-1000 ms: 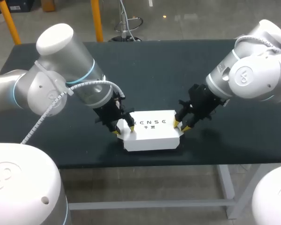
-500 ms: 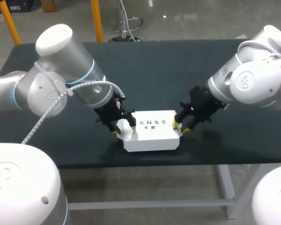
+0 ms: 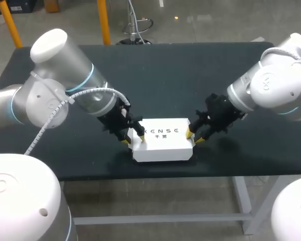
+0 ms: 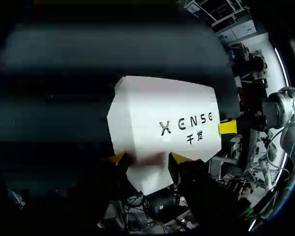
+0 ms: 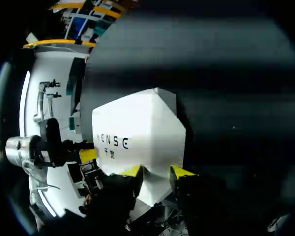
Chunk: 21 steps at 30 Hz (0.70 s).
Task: Assemble the packaging by folding the flat box into shape, placing the metal phone stand inside, and closing the box properly
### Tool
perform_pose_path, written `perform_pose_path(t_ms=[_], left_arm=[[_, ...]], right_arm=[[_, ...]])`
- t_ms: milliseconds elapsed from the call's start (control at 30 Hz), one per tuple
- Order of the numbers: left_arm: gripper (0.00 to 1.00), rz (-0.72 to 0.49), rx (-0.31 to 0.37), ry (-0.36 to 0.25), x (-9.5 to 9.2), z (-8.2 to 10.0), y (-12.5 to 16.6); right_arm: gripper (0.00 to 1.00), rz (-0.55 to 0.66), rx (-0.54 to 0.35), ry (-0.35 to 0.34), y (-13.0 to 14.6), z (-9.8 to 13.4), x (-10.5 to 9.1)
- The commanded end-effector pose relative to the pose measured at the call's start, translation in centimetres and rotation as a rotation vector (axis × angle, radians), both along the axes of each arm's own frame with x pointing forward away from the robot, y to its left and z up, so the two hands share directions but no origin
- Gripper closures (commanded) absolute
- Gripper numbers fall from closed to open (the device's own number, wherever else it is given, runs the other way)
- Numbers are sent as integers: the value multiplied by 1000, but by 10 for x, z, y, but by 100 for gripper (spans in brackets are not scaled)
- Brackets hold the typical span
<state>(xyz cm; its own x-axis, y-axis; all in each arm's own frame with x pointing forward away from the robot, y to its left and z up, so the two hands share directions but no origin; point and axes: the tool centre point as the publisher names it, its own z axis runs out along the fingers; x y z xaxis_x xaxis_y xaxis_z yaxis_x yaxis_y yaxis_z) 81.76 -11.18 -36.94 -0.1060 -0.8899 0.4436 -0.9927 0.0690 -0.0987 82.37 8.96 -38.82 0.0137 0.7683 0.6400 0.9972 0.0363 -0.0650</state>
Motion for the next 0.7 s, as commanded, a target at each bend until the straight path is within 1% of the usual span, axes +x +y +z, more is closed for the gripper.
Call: perform_pose_path(t_ms=[33,233,300,333,433,700], left_arm=[[47,-15,-25,-3,1,-5,-1],[49,-23,-43,0,2,-5,-4],[50,-23,-46,3,3,-5,-6],[51,-10,-41,12,3,-5,-7],[52,-6,-37,15,4,-4,-9],[57,-3,-45,36,5,0,-11]], right_arm=[[59,12,27,13,0,-2,5],[59,22,34,18,6,-1,5],[60,11,29,37,8,-1,6],[60,10,30,42,9,-1,6],[59,15,29,48,11,0,7],[59,17,21,58,14,6,5]])
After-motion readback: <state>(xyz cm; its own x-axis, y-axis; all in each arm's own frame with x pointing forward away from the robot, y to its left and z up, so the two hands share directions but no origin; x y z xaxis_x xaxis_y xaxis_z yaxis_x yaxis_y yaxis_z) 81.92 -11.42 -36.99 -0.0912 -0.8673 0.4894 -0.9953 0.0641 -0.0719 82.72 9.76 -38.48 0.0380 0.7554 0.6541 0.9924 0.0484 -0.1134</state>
